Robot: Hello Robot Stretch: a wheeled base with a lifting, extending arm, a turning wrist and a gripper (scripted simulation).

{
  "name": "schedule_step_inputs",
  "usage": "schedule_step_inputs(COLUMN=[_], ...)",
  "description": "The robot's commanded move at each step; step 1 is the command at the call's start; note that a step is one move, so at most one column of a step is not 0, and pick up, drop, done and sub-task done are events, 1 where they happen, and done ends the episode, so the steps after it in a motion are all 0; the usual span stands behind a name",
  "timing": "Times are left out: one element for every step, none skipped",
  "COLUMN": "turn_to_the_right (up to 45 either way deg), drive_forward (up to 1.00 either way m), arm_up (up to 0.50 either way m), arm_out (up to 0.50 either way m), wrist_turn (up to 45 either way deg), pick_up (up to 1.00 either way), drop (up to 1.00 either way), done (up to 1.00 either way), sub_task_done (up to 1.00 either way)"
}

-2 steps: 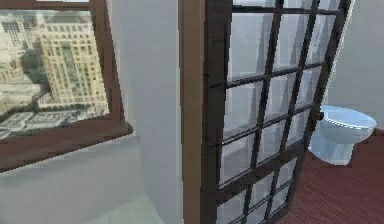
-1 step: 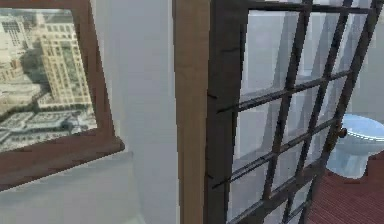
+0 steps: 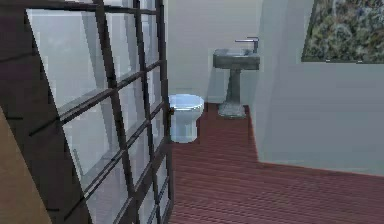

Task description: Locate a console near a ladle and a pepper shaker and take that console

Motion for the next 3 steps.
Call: schedule_step_inputs(turn_to_the_right=[27.0,0.0,-9.0], drive_forward=[0.0,0.45,0.0], arm_up=[0.0,0.0,0.0], arm_out=[0.0,0.0,0.0], wrist_turn=[0.0,0.0,0.0], pick_up=[0.0,0.0,0.0], drop=[0.0,0.0,0.0], done=[0.0,0.0,0.0], sub_task_done=[0.0,0.0,0.0])
